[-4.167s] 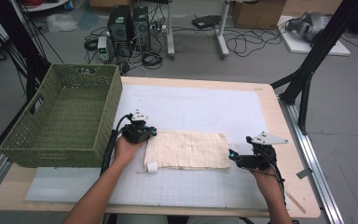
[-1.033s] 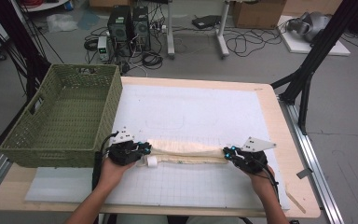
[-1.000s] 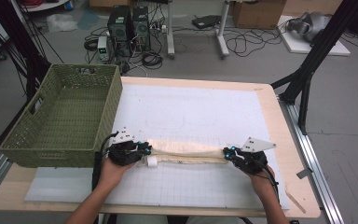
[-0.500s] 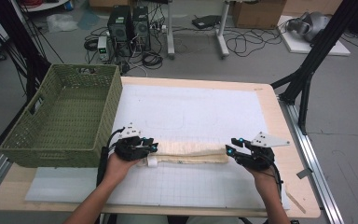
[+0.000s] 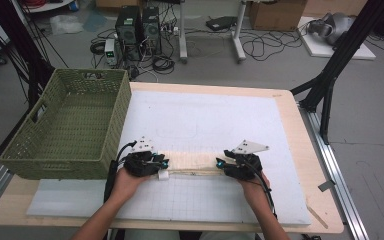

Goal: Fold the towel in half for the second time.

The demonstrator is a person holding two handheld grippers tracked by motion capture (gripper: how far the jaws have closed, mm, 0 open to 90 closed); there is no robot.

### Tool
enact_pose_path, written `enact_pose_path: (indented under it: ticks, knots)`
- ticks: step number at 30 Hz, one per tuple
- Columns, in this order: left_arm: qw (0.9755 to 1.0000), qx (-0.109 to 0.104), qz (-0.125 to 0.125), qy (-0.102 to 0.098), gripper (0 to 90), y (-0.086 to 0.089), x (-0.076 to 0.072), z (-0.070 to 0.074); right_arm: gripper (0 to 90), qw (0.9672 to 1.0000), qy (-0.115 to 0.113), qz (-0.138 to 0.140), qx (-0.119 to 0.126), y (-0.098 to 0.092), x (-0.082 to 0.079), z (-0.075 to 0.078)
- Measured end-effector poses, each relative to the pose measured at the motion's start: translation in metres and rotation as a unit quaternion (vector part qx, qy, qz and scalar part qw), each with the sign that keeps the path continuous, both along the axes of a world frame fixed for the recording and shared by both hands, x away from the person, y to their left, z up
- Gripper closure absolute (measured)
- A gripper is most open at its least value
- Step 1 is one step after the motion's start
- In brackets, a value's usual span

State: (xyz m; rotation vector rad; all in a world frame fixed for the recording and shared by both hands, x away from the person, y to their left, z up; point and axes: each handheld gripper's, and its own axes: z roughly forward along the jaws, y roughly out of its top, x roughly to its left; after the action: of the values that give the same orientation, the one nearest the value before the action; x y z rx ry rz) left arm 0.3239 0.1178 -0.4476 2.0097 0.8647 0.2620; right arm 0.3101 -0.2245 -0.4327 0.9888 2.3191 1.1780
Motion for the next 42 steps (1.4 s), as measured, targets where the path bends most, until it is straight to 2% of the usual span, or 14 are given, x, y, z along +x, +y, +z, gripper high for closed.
enact_pose_path:
  ticks: [3,5,10,16,18,21,29,34,40,42]
  knots:
    - [0.9999,0.010,0.001,-0.006,72.9,-0.002,-0.002,0.000,57.6,0.9999,0.016,0.001,-0.008,-0.001,-0.003,-0.010]
    - [0.9999,0.013,-0.001,-0.006,75.3,-0.003,-0.003,-0.001,58.3,0.9998,0.015,0.000,-0.016,-0.003,-0.005,-0.013]
    - [0.9999,0.016,0.001,-0.001,79.1,-0.001,-0.004,-0.001,58.4,0.9996,0.016,-0.014,-0.018,-0.015,-0.009,-0.014]
    - [0.9997,0.023,0.000,-0.001,83.4,-0.002,-0.005,0.000,59.2,0.9987,0.018,-0.044,-0.018,-0.037,-0.009,-0.013]
    - [0.9997,0.023,-0.001,-0.001,84.0,-0.001,-0.005,0.000,61.8,0.9986,0.020,-0.046,-0.019,-0.041,-0.009,-0.013]
    - [0.9997,0.024,-0.001,-0.002,84.7,-0.001,-0.005,0.000,63.4,0.9985,0.016,-0.042,-0.033,-0.042,-0.010,-0.013]
    - [0.9998,0.021,-0.001,-0.001,85.2,-0.001,-0.005,-0.001,64.8,0.9981,0.013,-0.042,-0.043,-0.044,-0.008,-0.014]
    - [0.9996,0.027,-0.001,-0.006,85.5,-0.005,-0.003,-0.002,65.1,0.9977,0.014,-0.046,-0.047,-0.044,-0.009,-0.014]
    - [0.9991,0.040,-0.006,-0.012,86.8,-0.014,0.001,-0.001,65.0,0.9960,0.012,-0.059,-0.067,-0.047,-0.013,-0.011]
    - [0.9992,0.038,-0.006,-0.008,86.7,-0.013,0.000,-0.001,64.7,0.9957,0.014,-0.065,-0.065,-0.048,-0.013,-0.011]
